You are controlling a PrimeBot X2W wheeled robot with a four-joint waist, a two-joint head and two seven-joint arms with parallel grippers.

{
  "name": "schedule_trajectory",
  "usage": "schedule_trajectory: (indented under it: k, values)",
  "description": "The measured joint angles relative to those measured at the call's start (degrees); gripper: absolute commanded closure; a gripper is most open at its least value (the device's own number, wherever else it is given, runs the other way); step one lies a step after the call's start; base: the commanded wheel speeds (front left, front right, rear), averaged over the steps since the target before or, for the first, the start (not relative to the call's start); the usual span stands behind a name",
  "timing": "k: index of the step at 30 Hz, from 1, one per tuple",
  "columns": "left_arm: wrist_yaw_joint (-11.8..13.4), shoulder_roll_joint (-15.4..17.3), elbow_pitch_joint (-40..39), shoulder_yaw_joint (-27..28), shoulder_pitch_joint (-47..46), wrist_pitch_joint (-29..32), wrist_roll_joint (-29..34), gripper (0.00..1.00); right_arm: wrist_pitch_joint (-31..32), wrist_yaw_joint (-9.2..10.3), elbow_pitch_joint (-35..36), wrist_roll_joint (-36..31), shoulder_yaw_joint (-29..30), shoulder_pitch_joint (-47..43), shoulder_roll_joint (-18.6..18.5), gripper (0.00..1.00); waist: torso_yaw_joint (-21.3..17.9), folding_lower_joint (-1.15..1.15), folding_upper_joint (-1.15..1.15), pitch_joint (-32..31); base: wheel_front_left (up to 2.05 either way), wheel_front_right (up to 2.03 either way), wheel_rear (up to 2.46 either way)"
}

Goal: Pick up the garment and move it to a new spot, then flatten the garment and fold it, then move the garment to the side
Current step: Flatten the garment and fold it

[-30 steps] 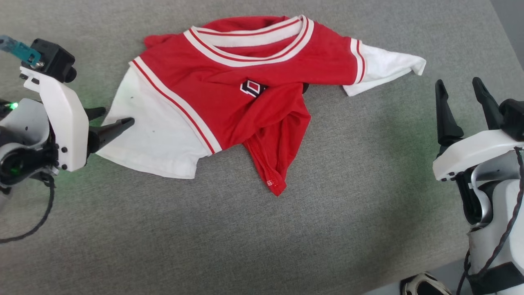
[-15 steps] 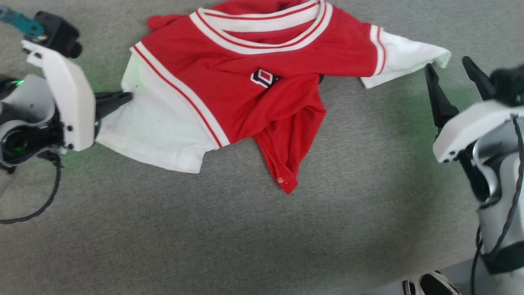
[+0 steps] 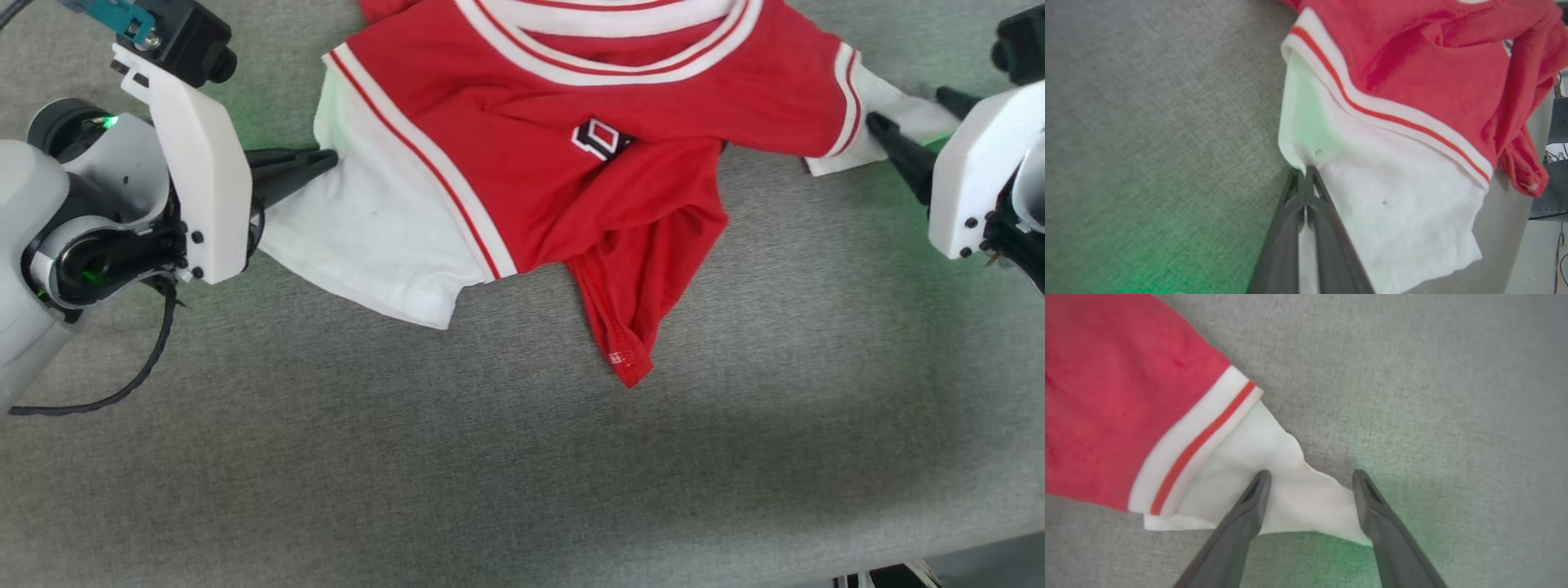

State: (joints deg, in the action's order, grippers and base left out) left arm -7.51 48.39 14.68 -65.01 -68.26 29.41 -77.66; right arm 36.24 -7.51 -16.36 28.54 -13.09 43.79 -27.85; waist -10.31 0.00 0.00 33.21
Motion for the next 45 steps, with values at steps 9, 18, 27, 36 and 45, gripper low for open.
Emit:
schedule_trajectory:
  k: [9,18,27,36,45]
  values:
    - [-0.07,0.0,-0.86,-3.71,-2.82,-2.79,-1.42,1.0,1.85,0.01,-3.02,3.9,-4.79,3.59,-2.21,0.27,1.17,0.0,0.0,1.59,0.0,0.0,0.0]
    - [-0.04,-1.14,-0.59,-6.05,-3.72,-5.49,-3.33,1.0,1.42,-0.16,-6.19,6.04,-5.41,4.97,-1.44,1.0,1.51,0.0,0.0,0.68,0.0,0.0,0.0]
    - [-0.04,-2.41,1.26,-5.57,-3.21,-17.63,-4.21,1.0,-8.55,-0.07,-6.7,4.99,-0.33,5.26,-0.97,1.0,2.16,0.0,0.0,-3.02,0.0,0.0,0.0]
    - [-0.04,-3.71,10.2,-0.52,-11.51,-31.69,-2.98,1.0,-18.92,-0.05,-10.49,-2.16,8.57,17.59,2.59,1.0,4.3,0.0,0.0,-3.41,0.0,0.0,0.0]
    - [-0.05,-10.76,30.5,8.06,-30.96,-42.95,0.32,1.0,-29.3,-0.11,-21.12,-14.16,15.81,42.03,10.04,1.0,6.16,0.0,0.0,-1.35,0.0,0.0,0.0]
